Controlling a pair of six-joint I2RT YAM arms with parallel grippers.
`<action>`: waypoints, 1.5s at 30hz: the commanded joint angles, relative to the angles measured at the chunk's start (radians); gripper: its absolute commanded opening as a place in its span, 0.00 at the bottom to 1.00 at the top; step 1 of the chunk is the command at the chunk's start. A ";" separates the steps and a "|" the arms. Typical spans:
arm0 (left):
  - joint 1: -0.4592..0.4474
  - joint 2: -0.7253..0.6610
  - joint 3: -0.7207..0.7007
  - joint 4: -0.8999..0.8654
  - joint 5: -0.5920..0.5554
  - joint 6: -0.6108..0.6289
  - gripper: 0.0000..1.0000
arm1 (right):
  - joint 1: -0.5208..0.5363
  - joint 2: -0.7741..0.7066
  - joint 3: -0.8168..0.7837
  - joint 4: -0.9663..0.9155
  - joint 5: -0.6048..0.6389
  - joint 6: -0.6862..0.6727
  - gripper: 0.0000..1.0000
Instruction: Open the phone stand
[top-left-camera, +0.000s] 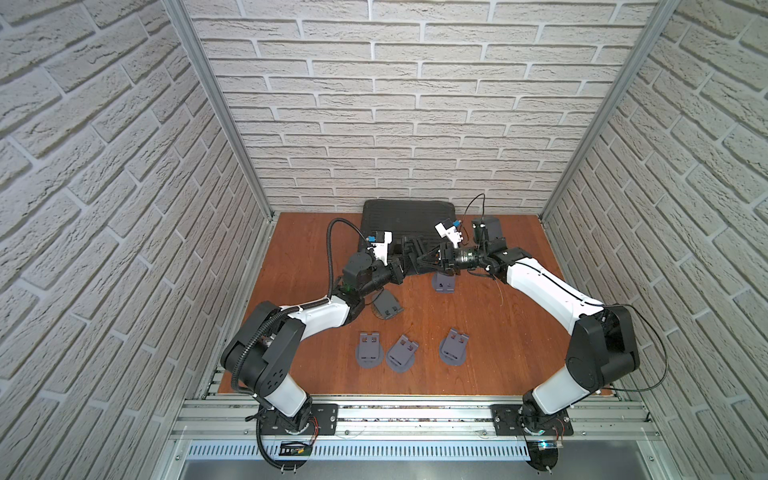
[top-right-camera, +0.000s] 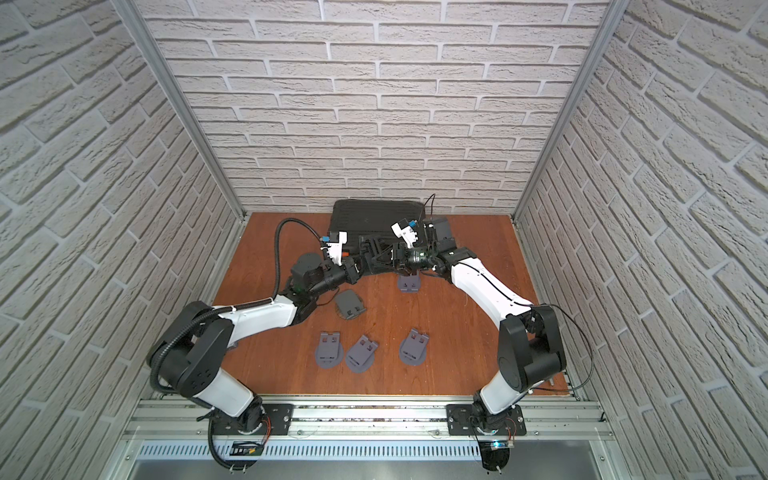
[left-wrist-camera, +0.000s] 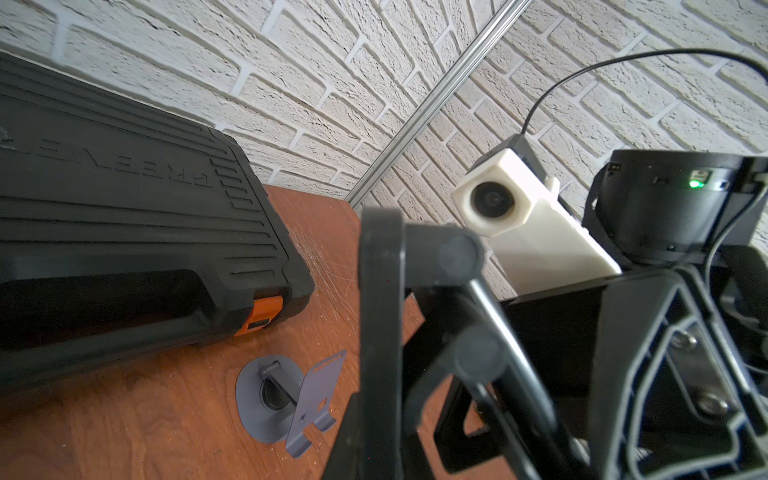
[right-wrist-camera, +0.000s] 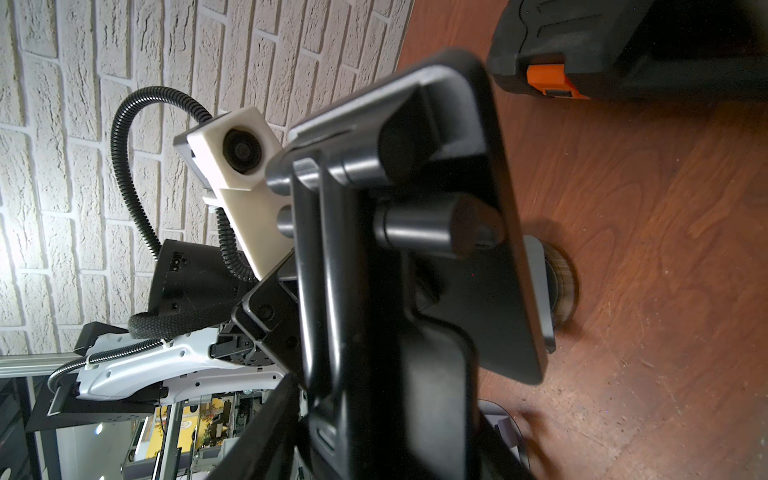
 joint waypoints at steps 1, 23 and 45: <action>-0.011 0.036 -0.025 0.017 -0.001 0.045 0.00 | 0.013 -0.039 0.045 0.071 -0.031 -0.001 0.52; -0.010 0.198 -0.064 0.036 -0.111 0.061 0.00 | 0.011 -0.063 0.128 0.028 -0.039 0.009 0.47; -0.015 0.239 -0.075 0.052 -0.113 0.054 0.00 | -0.024 -0.057 0.265 -0.084 -0.049 -0.023 0.47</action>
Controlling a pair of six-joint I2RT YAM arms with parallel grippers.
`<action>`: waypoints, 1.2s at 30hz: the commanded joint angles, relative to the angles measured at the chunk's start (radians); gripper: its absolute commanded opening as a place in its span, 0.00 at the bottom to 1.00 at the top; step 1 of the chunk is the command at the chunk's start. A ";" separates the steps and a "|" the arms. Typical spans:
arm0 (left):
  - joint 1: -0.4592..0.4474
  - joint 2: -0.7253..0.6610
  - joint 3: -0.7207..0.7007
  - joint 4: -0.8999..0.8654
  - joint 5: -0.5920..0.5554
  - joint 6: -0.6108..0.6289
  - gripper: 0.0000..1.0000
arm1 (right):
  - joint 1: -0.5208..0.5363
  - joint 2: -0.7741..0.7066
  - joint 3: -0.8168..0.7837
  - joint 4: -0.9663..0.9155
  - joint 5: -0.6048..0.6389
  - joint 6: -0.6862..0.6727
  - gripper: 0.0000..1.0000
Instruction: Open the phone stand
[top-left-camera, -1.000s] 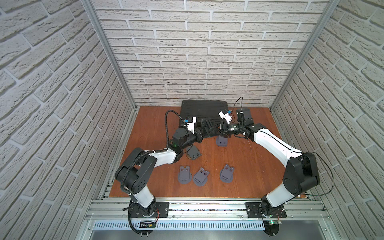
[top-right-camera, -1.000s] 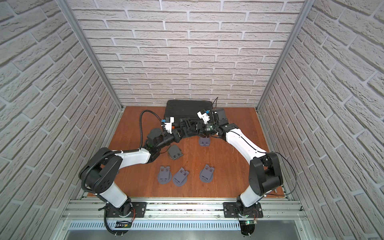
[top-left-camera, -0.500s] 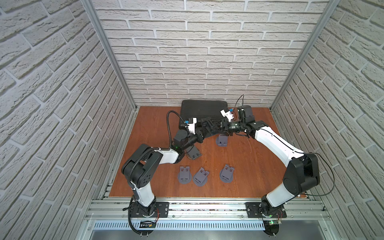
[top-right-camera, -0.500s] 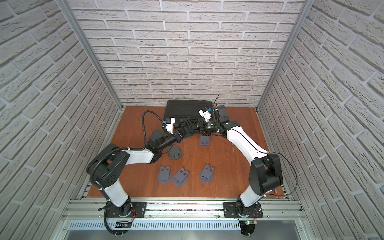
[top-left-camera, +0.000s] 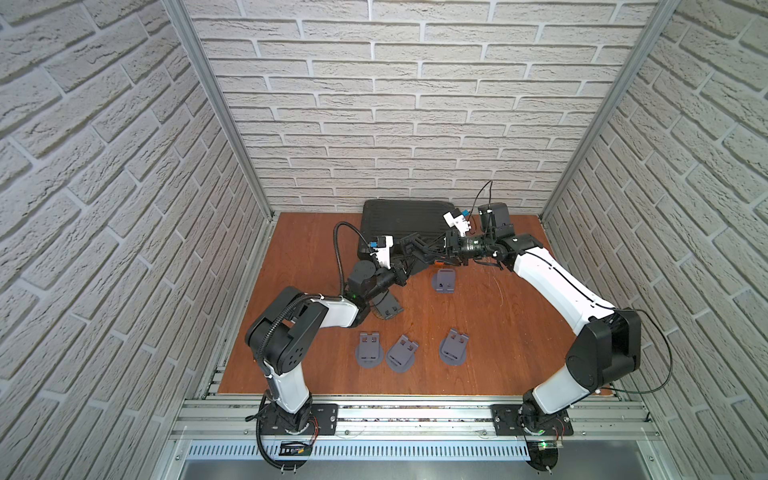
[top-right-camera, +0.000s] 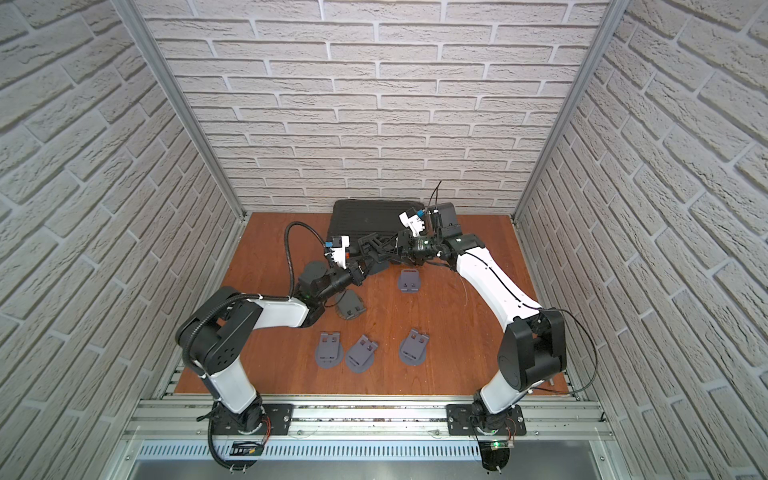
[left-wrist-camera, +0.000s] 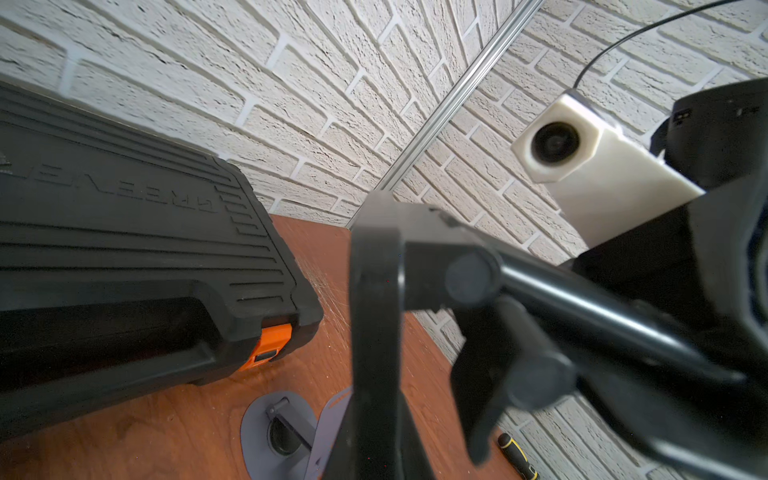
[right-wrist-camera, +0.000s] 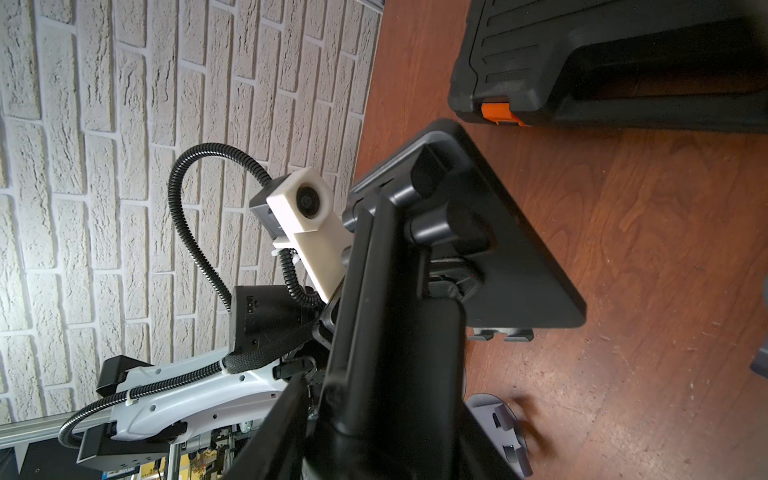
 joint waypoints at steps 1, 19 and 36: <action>-0.006 0.065 -0.049 -0.221 -0.033 0.056 0.00 | 0.001 -0.055 0.089 0.141 -0.139 -0.030 0.47; 0.000 0.033 -0.039 -0.110 0.025 -0.055 0.00 | -0.022 -0.067 0.120 -0.023 -0.106 -0.162 0.47; 0.045 -0.139 0.111 -0.271 0.259 -0.218 0.00 | -0.105 -0.170 0.038 0.009 -0.049 -0.485 0.48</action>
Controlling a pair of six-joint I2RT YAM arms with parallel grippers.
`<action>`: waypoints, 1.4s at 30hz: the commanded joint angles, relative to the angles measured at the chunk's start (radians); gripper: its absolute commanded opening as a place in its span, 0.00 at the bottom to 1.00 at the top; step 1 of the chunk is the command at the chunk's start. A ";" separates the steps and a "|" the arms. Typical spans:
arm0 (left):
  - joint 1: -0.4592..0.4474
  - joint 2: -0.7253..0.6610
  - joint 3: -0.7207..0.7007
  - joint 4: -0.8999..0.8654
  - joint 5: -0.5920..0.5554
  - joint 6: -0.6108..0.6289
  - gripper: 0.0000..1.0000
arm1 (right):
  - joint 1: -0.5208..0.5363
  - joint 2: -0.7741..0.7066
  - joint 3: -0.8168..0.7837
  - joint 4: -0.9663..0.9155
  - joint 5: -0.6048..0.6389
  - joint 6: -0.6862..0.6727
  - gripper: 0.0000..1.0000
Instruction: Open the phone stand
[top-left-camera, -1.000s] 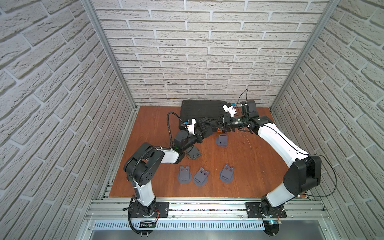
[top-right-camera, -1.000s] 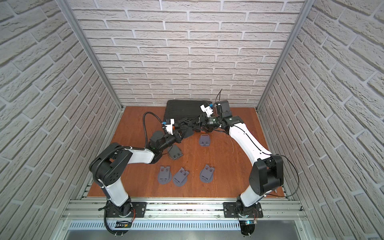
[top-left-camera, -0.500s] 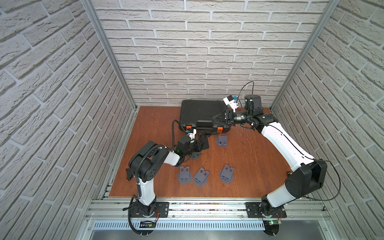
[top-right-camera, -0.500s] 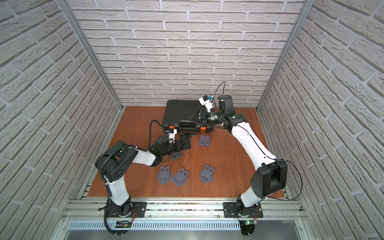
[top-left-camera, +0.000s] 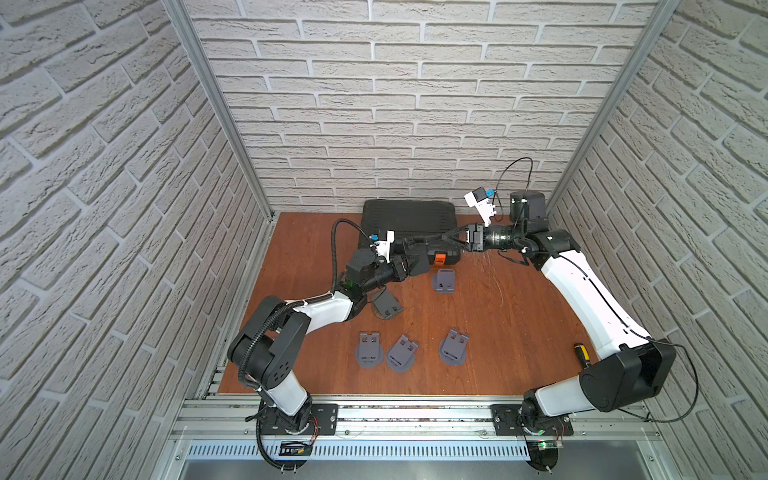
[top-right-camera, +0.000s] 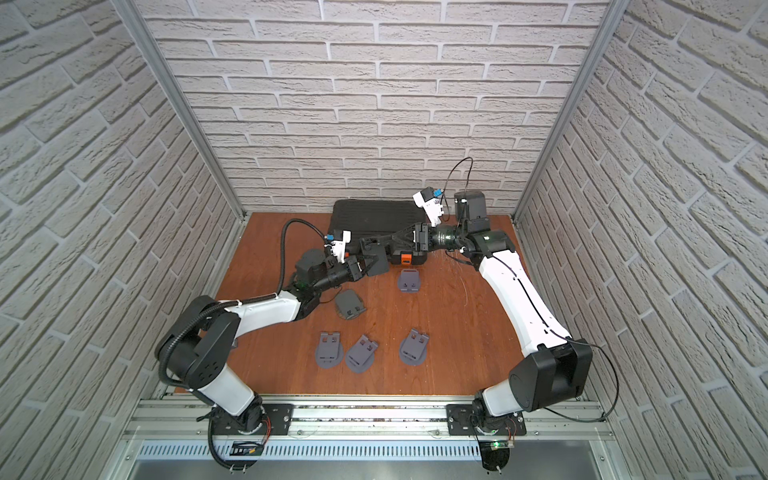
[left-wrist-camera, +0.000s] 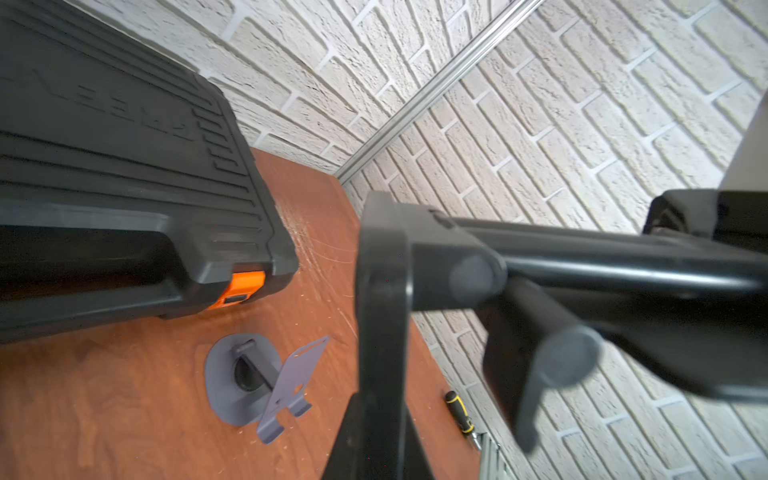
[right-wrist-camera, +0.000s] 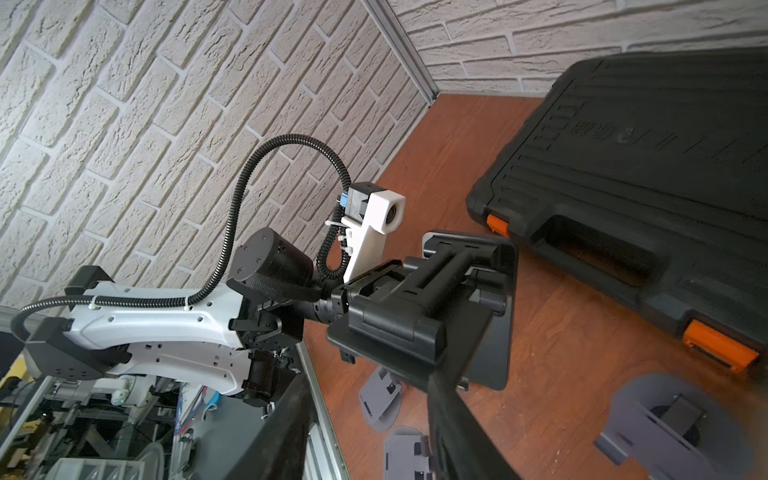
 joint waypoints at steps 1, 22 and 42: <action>0.019 -0.002 0.031 0.060 0.107 -0.104 0.00 | -0.008 -0.024 -0.026 0.083 -0.021 -0.078 0.49; 0.020 0.080 0.144 0.116 0.308 -0.334 0.00 | -0.071 0.131 0.067 0.078 -0.234 -0.276 0.46; -0.017 0.100 0.162 0.125 0.302 -0.334 0.00 | -0.070 0.168 0.076 0.095 -0.289 -0.258 0.38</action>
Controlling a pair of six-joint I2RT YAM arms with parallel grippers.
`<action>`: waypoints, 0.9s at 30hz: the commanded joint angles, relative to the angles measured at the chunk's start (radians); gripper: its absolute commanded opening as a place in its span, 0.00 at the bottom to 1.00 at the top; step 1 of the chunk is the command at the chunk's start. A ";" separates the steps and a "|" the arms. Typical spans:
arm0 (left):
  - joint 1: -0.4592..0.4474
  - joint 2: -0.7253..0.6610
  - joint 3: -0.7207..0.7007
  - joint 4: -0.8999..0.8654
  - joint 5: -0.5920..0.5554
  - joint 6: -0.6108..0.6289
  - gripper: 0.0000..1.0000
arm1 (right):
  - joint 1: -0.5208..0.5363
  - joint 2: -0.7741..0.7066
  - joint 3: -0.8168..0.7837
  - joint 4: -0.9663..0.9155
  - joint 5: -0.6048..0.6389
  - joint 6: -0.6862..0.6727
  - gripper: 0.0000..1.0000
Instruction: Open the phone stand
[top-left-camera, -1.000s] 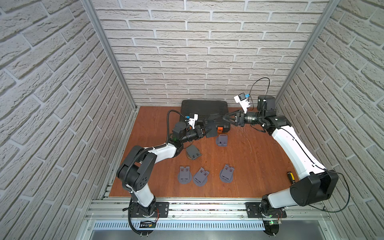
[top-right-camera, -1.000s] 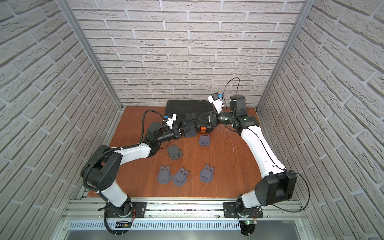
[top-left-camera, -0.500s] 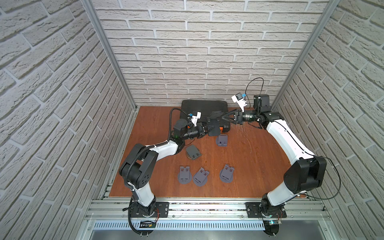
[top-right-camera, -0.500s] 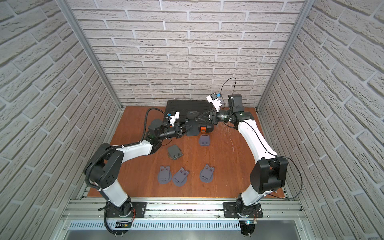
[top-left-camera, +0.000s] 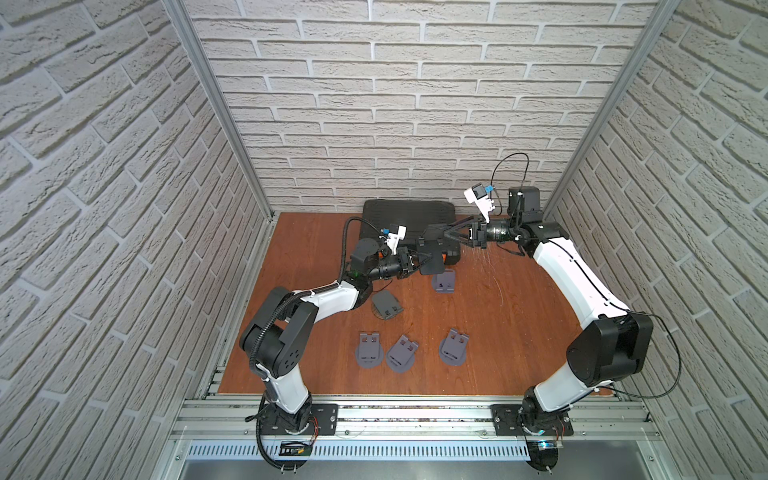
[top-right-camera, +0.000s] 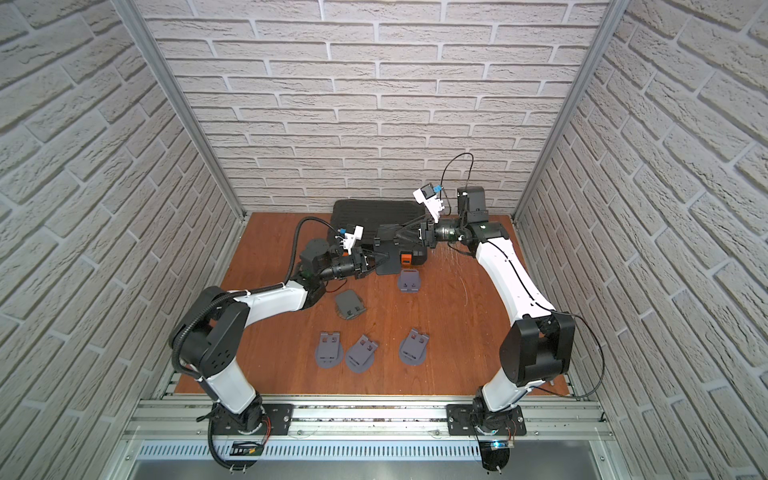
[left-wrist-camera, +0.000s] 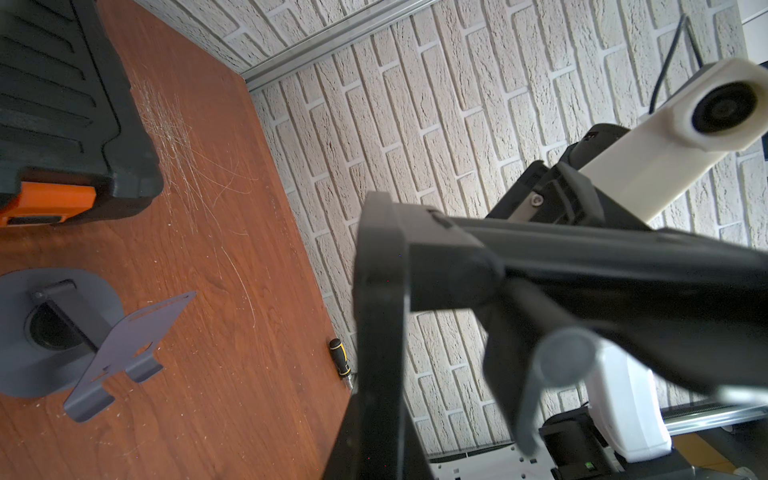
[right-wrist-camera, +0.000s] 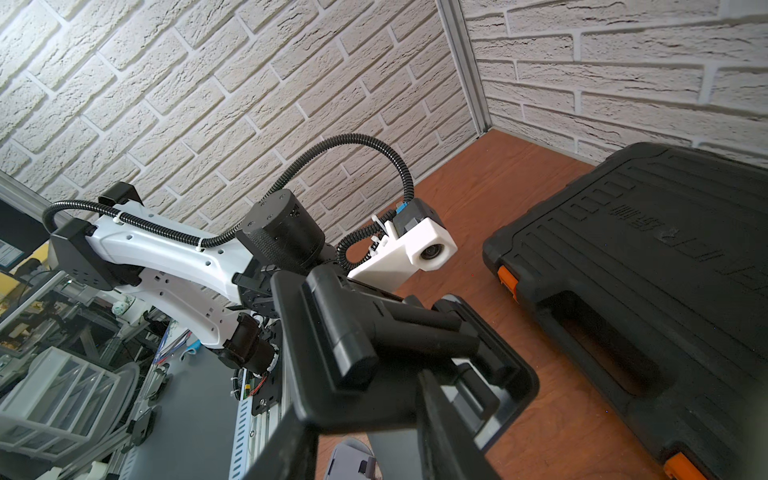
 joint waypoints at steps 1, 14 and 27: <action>-0.012 0.014 0.037 0.084 0.021 0.014 0.00 | 0.002 0.008 0.014 0.036 -0.036 0.008 0.37; -0.027 0.049 0.080 0.105 0.036 -0.001 0.00 | 0.006 0.027 0.002 0.040 -0.040 0.008 0.38; -0.028 0.038 0.097 -0.028 0.031 0.127 0.00 | 0.008 0.036 0.002 0.040 -0.073 0.051 0.17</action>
